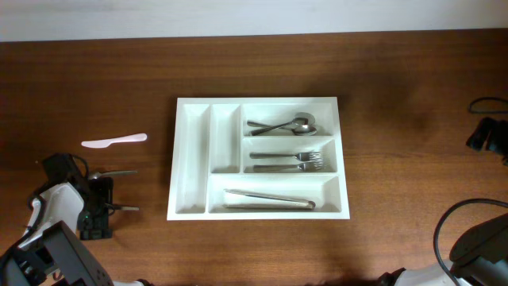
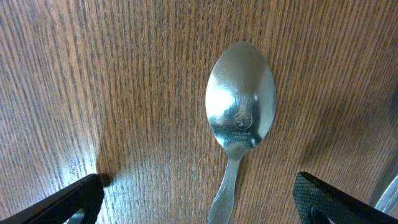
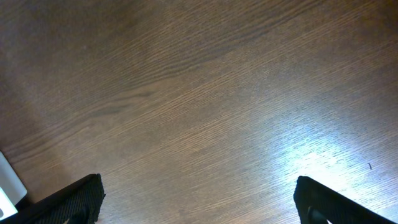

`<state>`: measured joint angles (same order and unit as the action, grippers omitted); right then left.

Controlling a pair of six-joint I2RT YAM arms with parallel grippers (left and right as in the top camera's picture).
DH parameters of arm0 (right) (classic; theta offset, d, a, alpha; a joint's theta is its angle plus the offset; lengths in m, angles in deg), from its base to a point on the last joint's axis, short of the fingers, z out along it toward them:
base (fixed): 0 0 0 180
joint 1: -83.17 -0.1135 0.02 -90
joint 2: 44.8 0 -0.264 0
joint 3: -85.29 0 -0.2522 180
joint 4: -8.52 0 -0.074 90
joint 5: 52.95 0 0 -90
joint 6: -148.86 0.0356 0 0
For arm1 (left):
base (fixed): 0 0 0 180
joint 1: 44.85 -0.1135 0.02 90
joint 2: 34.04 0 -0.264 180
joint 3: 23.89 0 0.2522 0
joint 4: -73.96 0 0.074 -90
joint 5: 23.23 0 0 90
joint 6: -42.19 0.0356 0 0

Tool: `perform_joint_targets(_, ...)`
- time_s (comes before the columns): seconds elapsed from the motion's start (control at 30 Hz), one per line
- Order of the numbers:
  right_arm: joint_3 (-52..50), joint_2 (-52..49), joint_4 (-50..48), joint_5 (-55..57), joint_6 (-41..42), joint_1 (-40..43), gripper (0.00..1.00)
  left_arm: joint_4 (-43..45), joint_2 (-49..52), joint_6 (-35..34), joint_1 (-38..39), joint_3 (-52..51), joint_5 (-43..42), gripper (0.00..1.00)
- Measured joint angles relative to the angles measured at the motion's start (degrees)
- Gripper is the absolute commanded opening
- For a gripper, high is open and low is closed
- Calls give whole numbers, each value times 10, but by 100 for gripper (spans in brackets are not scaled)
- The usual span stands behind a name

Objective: Pack container
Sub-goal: 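Align the left gripper over the upper metal spoon and descend, then close the left gripper on the spoon's bowl and lift it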

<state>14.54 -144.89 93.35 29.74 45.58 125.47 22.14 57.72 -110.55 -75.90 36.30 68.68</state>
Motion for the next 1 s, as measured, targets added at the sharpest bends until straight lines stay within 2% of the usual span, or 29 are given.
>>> perform_joint_targets(1.0,0,0,0,0,0,0,99,-15,15,0,0,4,2,99)
